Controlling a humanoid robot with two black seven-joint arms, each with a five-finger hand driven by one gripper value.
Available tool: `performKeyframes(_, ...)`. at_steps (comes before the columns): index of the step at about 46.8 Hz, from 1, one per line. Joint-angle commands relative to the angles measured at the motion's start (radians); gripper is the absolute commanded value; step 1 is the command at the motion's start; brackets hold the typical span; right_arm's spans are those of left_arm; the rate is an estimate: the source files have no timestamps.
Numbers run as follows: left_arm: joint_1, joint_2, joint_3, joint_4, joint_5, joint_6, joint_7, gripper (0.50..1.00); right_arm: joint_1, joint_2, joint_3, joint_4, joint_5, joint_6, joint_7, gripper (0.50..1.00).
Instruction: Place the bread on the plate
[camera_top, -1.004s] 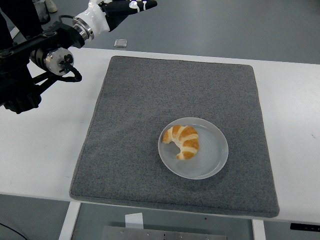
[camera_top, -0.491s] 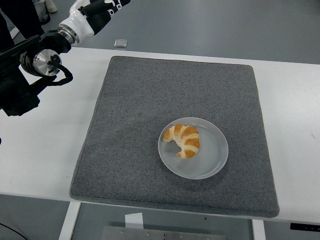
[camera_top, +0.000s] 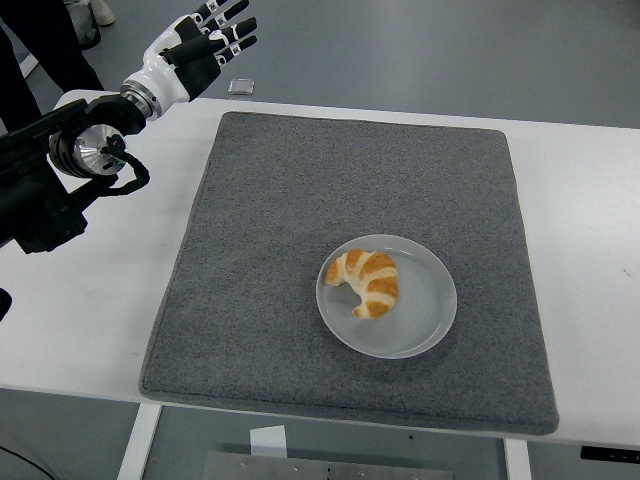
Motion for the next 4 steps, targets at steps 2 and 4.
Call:
performKeyframes(2,0.002,0.0,-0.001,0.0,0.0,-0.002,-0.004,0.992,0.0,0.0,0.0,0.001,0.0,0.0,0.0,0.952)
performKeyframes(4,0.002,0.0,-0.001,0.0,0.0,-0.002,-0.004,0.992,0.0,0.0,-0.001,0.0,0.0,0.0,0.001,0.952)
